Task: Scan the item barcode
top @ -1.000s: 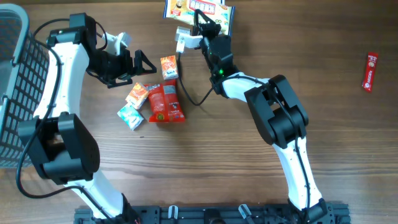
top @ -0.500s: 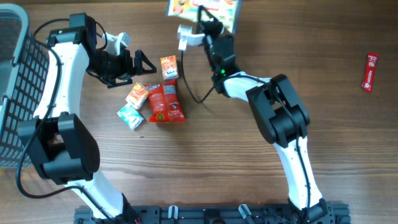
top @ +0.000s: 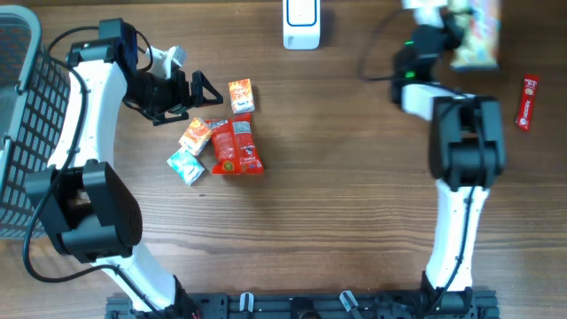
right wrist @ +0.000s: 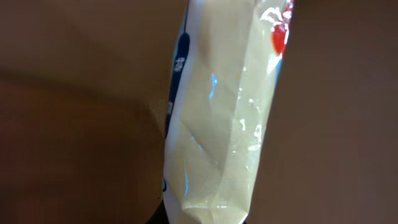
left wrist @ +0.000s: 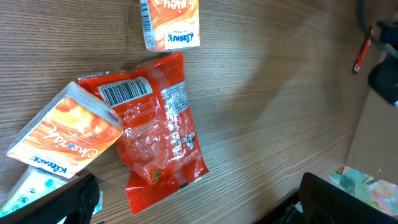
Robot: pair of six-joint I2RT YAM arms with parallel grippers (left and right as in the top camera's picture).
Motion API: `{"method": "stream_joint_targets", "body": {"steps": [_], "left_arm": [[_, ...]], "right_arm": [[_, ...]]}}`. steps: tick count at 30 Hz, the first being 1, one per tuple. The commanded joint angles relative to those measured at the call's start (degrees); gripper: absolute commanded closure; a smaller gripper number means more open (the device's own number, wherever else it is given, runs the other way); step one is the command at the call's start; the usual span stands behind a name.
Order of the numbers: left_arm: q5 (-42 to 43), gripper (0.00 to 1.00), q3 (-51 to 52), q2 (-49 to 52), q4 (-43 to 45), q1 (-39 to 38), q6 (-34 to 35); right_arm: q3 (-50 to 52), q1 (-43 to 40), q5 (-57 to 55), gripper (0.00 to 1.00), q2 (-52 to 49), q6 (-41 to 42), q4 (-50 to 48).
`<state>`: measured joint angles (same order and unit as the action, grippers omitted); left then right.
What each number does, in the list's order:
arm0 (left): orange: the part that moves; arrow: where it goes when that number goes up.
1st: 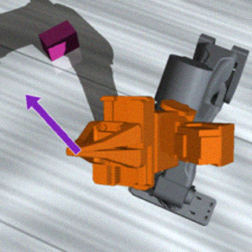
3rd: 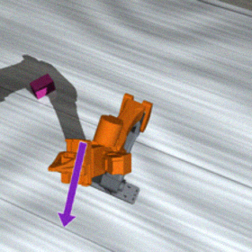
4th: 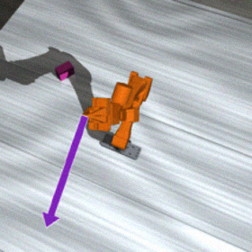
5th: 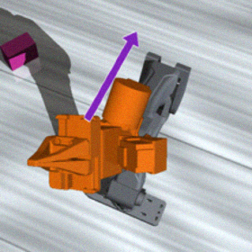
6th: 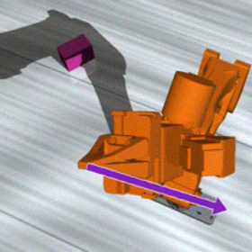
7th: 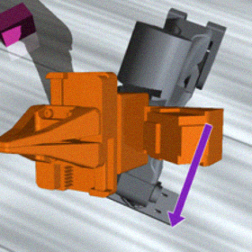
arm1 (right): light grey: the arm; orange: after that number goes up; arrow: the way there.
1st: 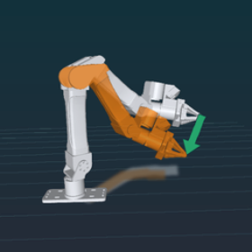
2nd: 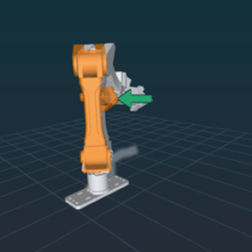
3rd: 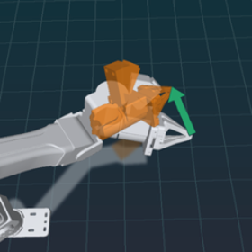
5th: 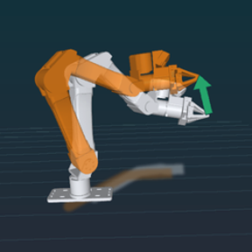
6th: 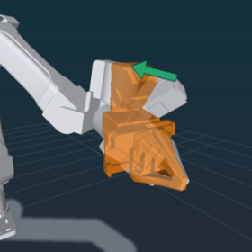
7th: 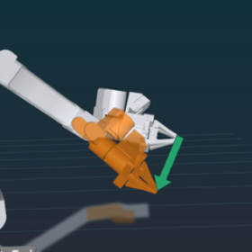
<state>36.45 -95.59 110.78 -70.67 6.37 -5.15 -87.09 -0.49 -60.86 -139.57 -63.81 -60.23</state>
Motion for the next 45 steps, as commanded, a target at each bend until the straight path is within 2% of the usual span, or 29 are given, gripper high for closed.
{"method": "stream_joint_targets", "body": {"steps": [1,7,11,12,15,18,19,21,26,35,39,45], "left_arm": [[0.1,0.00,-0.4,-0.5,0.0,-0.1,-0.4],[0.1,0.00,-0.4,-0.5,0.0,-0.1,-0.5],[0.1,0.00,-0.4,-0.5,0.0,-0.1,-0.5],[0.1,0.00,-0.4,-0.5,0.0,-0.1,-0.4],[0.1,0.00,-0.4,-0.5,0.0,-0.1,-0.4],[0.1,0.00,-0.4,-0.5,0.0,-0.1,-0.5],[0.1,0.00,-0.4,-0.5,0.0,-0.1,-0.5],[0.1,0.00,-0.4,-0.5,0.0,-0.1,-0.4],[0.1,0.00,-0.4,-0.5,0.0,-0.1,-0.5],[0.1,0.00,-0.4,-0.5,0.0,-0.1,-0.4],[0.1,0.00,-0.4,-0.5,0.0,-0.1,-0.4],[0.1,0.00,-0.4,-0.5,0.0,-0.1,-0.5]], "right_arm": [[-1.1,-3.3,-12.4,0.96,0.6,5.6,2.8],[-1.1,-8.8,-15.1,0.96,0.6,6.0,10.9],[-1.1,-9.9,-15.9,0.93,0.6,6.9,11.0],[-1.1,-10.0,-16.2,0.88,0.6,8.2,11.0],[-1.1,-10.4,-17.0,0.59,0.6,10.9,12.3],[-1.1,-10.5,-16.6,0.19,0.6,13.1,16.8],[-1.1,-10.5,-16.5,0.12,0.6,13.3,17.3],[-1.1,-10.5,-16.2,0.06,0.6,13.1,17.7],[-1.1,-10.5,-16.1,0.01,0.7,12.6,17.4],[-1.1,-11.2,-16.0,0.00,4.9,10.7,17.0],[-1.1,-13.9,-16.3,0.01,6.5,12.3,23.3],[-1.1,-17.6,-14.9,0.01,6.7,23.7,38.2]]}}
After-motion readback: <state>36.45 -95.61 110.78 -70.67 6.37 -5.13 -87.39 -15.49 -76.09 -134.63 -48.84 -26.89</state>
